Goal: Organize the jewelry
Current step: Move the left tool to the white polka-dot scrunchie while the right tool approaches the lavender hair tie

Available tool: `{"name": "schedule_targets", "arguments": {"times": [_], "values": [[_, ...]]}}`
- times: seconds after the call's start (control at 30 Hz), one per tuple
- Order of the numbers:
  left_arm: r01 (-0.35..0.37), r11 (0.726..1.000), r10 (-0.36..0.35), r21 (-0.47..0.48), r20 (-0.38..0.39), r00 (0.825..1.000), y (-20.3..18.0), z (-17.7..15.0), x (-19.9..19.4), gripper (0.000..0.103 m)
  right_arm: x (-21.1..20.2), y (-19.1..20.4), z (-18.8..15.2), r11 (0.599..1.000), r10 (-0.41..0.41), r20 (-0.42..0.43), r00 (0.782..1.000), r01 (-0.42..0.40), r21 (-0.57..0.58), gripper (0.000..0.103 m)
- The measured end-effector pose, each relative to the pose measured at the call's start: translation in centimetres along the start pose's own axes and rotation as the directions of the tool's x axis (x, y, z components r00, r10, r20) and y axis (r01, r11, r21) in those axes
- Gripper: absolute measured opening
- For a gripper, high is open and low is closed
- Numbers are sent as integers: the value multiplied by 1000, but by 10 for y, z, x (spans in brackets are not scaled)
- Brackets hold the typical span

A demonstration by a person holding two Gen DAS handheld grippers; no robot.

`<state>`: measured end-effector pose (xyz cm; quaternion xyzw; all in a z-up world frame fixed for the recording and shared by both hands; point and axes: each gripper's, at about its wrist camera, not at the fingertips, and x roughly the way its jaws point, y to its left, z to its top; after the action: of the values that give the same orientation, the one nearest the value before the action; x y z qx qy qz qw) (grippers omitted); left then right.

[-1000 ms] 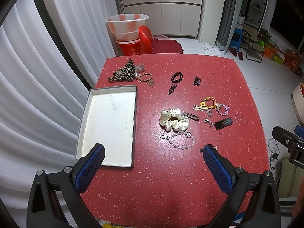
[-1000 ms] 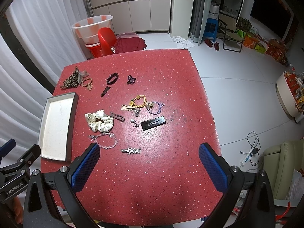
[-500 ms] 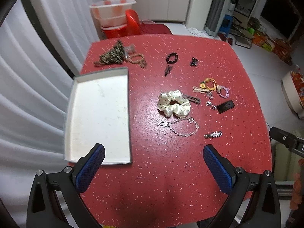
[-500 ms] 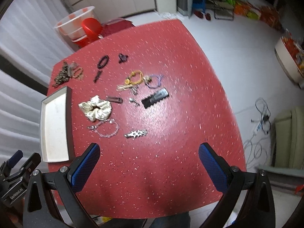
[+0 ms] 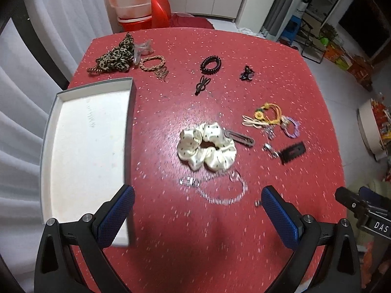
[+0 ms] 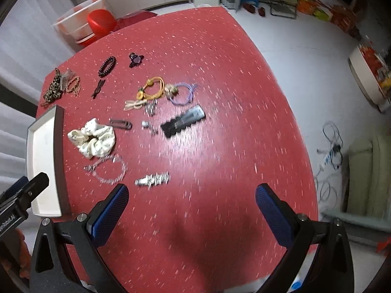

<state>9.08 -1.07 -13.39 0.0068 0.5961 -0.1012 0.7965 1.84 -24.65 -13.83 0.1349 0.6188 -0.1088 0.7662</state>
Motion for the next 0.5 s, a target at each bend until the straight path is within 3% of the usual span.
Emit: {"name": "schedule_targets", "arguments": {"times": [0.27, 0.5], "values": [[-51, 996, 49, -72, -24, 999, -8, 32, 61, 103, 62, -1, 61, 992, -14, -13, 1000, 12, -122, 103], [-77, 993, 72, -88, -62, 995, -10, 42, 106, 103, 110, 4, 94, 981, -2, -40, 999, -6, -196, 103]]}}
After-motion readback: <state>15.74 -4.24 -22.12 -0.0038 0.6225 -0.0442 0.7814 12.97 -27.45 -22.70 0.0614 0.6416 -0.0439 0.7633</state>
